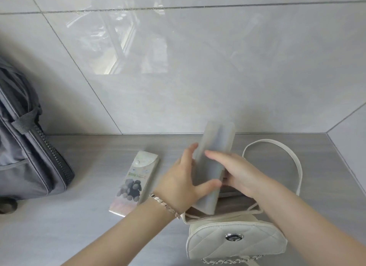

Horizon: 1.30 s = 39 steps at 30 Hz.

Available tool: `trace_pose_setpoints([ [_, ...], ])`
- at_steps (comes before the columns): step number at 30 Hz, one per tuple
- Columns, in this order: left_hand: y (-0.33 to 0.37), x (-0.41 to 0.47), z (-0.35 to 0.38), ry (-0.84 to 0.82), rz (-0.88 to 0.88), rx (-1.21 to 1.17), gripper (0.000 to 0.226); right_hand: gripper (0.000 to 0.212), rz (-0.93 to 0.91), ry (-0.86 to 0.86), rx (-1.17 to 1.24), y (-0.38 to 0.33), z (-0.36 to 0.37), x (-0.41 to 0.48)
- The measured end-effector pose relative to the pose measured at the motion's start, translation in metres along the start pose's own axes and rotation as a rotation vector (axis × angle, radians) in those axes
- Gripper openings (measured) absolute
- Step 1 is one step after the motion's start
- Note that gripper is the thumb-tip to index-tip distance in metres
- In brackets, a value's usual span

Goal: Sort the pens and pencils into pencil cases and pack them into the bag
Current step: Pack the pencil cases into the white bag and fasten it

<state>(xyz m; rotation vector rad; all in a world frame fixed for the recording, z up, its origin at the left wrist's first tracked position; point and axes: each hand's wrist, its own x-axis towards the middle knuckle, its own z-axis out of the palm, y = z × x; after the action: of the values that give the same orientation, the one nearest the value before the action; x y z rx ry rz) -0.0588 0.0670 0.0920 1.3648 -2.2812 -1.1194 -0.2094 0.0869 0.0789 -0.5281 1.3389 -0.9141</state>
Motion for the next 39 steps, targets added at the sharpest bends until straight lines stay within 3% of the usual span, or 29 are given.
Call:
trace_pose_setpoints([
  [3,-0.032,0.004,0.011,0.195,0.098,0.207,0.025,0.027,-0.042,0.118,-0.066,0.003,-0.016,-0.004],
  [4,-0.043,0.006,0.013,0.21,0.072,0.289,0.019,0.026,-0.089,0.146,-0.106,0.005,-0.02,-0.006],
  [7,-0.066,0.01,0.023,0.197,0.019,0.291,0.039,0.009,-0.317,0.209,-0.137,0.009,-0.024,-0.014],
  [9,-0.063,0.012,0.026,0.155,-0.004,0.279,0.054,0.022,-0.479,0.185,-0.135,0.012,-0.022,-0.019],
  [12,-0.052,0.013,0.028,-0.024,-0.179,0.172,0.074,0.038,-0.563,0.118,-0.292,0.026,-0.016,-0.019],
  [16,-0.072,0.023,0.036,-0.083,-0.086,0.081,0.067,0.048,-0.609,0.056,-0.632,0.039,-0.02,-0.019],
  [18,-0.081,0.022,0.037,-0.152,-0.075,0.055,0.064,0.043,-0.632,0.015,-0.799,0.04,-0.017,-0.022],
  [21,-0.073,0.016,0.029,-0.183,-0.039,0.048,0.066,0.041,-0.736,0.096,-1.17,0.044,-0.02,-0.018],
  [24,-0.068,0.009,0.026,-0.173,-0.004,0.017,0.078,0.032,-0.584,0.229,-1.566,0.044,-0.023,-0.005],
  [28,-0.062,0.007,0.024,-0.151,-0.015,0.014,0.08,0.018,-0.435,0.391,-1.85,0.055,0.006,0.012],
  [30,-0.06,0.008,0.024,-0.137,-0.027,-0.006,0.08,0.016,-0.402,0.427,-1.864,0.063,0.021,0.021],
  [32,-0.059,0.009,0.023,-0.122,-0.026,-0.02,0.078,0.035,-0.414,0.394,-1.827,0.069,0.027,0.025],
  [34,-0.058,0.009,0.021,-0.124,-0.003,-0.031,0.075,0.048,-0.523,0.199,-1.767,0.067,0.029,0.022],
  [36,-0.059,0.006,0.021,-0.128,0.027,-0.032,0.073,0.038,-0.568,0.001,-1.588,0.061,0.029,0.018],
  [39,-0.058,0.001,0.024,-0.121,0.043,-0.039,0.074,0.038,-0.432,-0.038,-1.436,0.052,0.025,0.026],
])
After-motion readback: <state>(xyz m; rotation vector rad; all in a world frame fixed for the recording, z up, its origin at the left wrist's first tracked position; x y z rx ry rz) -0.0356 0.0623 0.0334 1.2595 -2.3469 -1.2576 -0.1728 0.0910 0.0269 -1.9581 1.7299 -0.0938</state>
